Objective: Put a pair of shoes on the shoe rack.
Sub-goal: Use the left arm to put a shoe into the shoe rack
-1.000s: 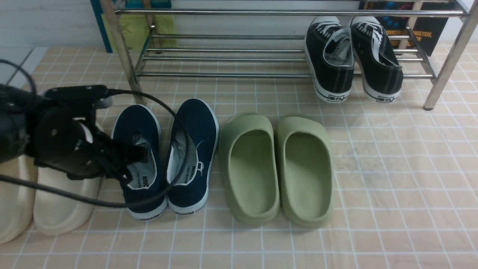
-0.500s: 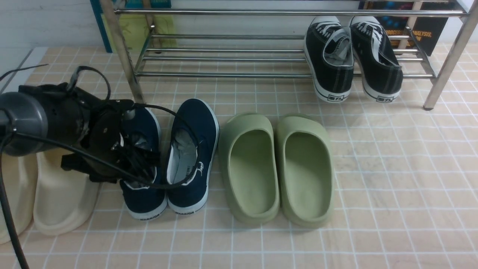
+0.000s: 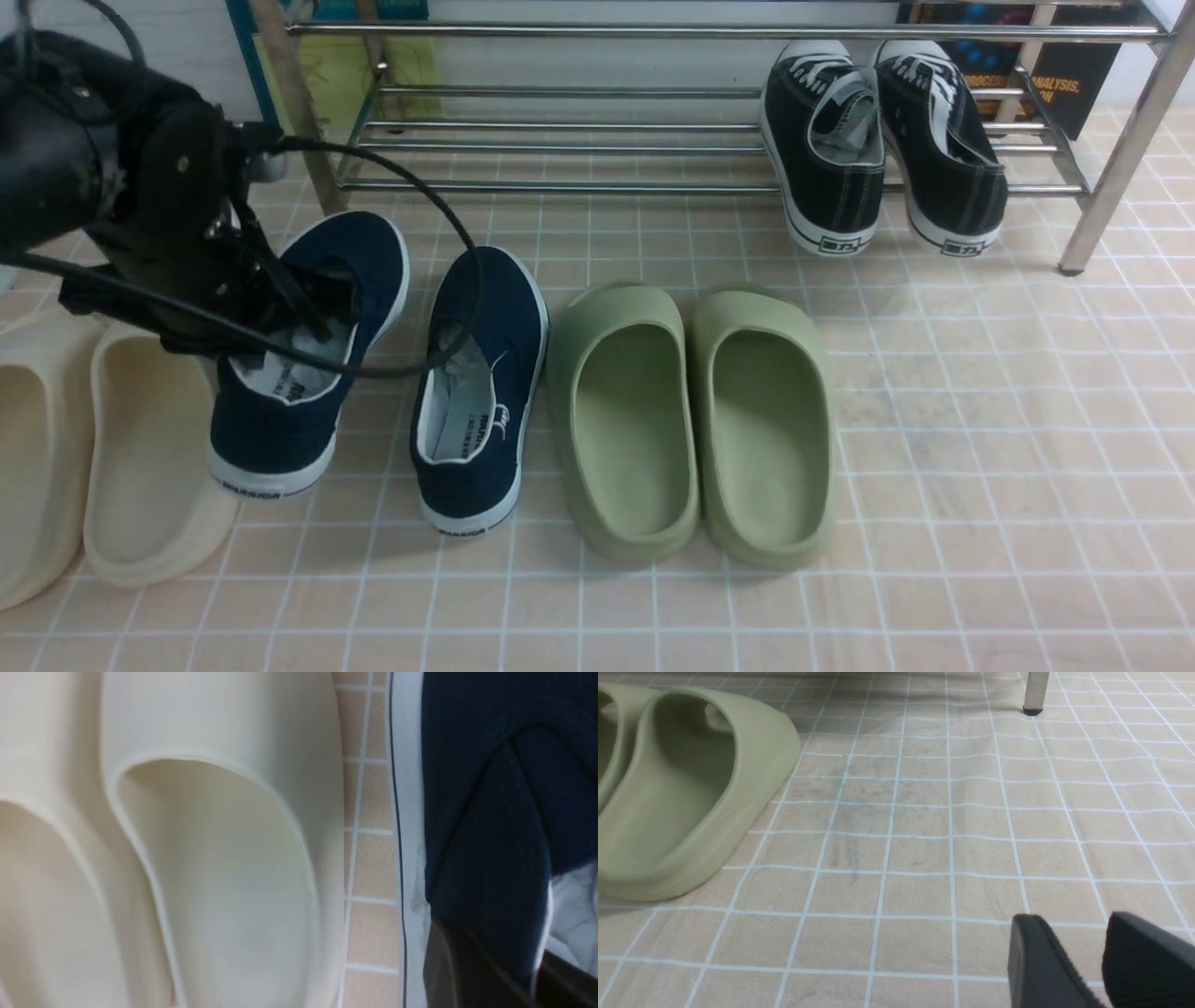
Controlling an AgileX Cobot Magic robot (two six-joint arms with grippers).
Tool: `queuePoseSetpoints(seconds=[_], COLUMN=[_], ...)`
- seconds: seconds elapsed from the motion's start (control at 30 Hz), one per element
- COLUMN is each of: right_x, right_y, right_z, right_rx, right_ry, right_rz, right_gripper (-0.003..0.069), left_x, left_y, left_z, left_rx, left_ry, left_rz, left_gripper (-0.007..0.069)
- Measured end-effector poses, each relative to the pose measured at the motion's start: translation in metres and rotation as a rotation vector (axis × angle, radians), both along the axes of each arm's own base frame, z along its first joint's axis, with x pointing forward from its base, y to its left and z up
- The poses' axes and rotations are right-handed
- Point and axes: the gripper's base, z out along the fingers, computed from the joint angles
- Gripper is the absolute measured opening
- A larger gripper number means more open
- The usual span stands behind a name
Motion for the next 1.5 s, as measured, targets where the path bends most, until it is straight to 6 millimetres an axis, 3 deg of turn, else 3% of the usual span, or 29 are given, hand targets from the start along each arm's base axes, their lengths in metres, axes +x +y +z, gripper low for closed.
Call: queuePoseSetpoints(seconds=[0.13,0.3,0.7,0.9,1.3,1.5], right_x=[0.0,0.0,0.0,0.0,0.0,0.0], right_y=[0.0,0.0,0.0,0.0,0.0,0.0], right_z=[0.0,0.0,0.0,0.0,0.0,0.0], right_rx=[0.0,0.0,0.0,0.0,0.0,-0.002], right_ry=[0.0,0.0,0.0,0.0,0.0,0.0], right_rz=[0.0,0.0,0.0,0.0,0.0,0.0], right_gripper=[0.0237,0.0237,0.0237,0.0237,0.0237,0.0237], left_x=[0.007,0.028,0.131,0.17,0.192,0.194], left_y=[-0.01,-0.024,-0.05,-0.054,-0.055,-0.054], left_z=[0.024,0.032,-0.002,-0.011,-0.021,-0.017], left_rx=[-0.072,-0.126,-0.109,-0.084,-0.091,-0.076], left_ry=[-0.067,-0.124,-0.157,-0.268,-0.413,-0.449], left_rz=[-0.085,-0.183,-0.188,-0.115,-0.065,-0.066], left_gripper=[0.004,0.004,0.0041,0.0041,0.0066,0.0237])
